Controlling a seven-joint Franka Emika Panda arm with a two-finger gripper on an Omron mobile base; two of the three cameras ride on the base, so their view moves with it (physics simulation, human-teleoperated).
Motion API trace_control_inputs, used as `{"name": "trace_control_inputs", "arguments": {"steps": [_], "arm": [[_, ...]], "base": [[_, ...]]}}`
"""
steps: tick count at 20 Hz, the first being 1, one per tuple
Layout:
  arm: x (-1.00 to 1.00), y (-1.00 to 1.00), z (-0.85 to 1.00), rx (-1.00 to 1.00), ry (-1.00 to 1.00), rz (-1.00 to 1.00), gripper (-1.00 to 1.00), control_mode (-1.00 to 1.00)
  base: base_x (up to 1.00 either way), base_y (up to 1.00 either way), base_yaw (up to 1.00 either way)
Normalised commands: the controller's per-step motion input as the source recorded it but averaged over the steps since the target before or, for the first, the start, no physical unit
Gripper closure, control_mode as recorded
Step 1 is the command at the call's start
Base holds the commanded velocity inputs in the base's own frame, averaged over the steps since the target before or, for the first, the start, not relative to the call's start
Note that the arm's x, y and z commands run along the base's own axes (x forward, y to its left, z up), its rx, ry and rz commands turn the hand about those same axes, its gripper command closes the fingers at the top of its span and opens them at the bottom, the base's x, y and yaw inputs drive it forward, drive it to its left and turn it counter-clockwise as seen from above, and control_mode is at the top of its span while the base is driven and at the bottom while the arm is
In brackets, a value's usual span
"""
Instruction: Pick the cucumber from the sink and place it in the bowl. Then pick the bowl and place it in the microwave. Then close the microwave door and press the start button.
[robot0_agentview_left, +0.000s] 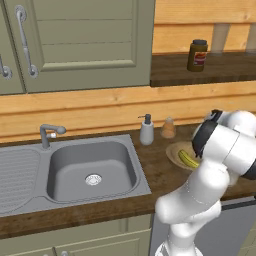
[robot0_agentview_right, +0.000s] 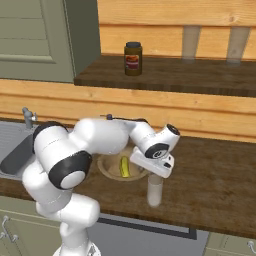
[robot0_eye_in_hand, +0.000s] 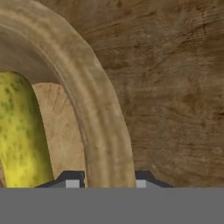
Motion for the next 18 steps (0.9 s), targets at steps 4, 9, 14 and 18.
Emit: {"name": "trace_control_inputs", "arguments": {"steps": [4,9,14,18], "arm": [[-0.22,0.43,0.63,0.02,0.0,-0.26,1.0,-1.0],[-0.01,0.66,0.85,0.0,0.0,-0.17,1.0,-1.0],[-0.38,0.58,0.91,-0.05,-0.06,-0.1,1.0,-1.0],[-0.71,0.49,0.84,-0.09,-0.02,-0.17,1.0,-1.0]], "base": [[0.0,0.0,0.0],[0.0,0.0,0.0],[0.0,0.0,0.0],[0.0,0.0,0.0]]}}
